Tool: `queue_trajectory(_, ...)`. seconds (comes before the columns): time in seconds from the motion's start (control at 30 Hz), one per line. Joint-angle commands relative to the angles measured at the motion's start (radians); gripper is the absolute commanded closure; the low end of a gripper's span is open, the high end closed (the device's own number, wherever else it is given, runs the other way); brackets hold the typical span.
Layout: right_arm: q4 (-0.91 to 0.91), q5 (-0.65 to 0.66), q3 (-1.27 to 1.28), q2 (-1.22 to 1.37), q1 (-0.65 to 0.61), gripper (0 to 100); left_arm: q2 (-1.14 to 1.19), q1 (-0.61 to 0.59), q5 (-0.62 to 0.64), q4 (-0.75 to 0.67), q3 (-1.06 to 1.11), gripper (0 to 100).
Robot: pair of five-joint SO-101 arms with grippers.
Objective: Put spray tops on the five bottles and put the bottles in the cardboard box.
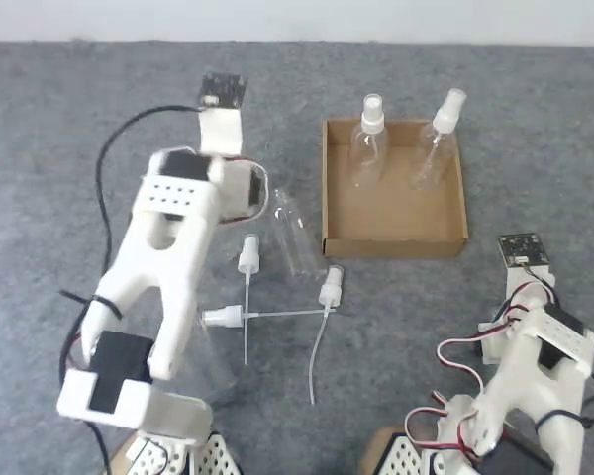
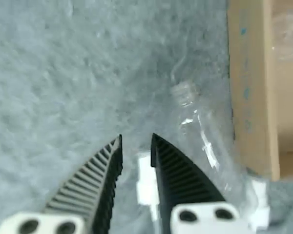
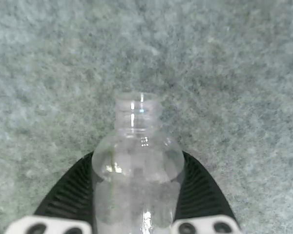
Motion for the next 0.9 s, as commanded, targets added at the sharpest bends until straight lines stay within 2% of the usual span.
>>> queue_trajectory(0.0,-0.021,-0.014,0.005,-0.001,-0.01,99.3,0.028,-0.003,-0.124,0.107,-0.054,88)
queue_trajectory(0.13,-0.018,0.023,0.006,0.001,-0.022,99.3,0.101,-0.006,-0.133,0.095,-0.005,82)
queue_trajectory(0.4,-0.016,0.026,0.006,0.001,-0.035,99.3,0.173,-0.005,-0.133,-0.029,0.067,83)
queue_trajectory(0.6,-0.016,0.026,0.006,0.001,-0.035,99.3,0.282,-0.003,-0.129,-0.117,0.073,87)
queue_trajectory(0.87,-0.016,0.026,0.006,0.001,-0.035,99.3,0.302,-0.002,-0.127,-0.112,0.044,98)
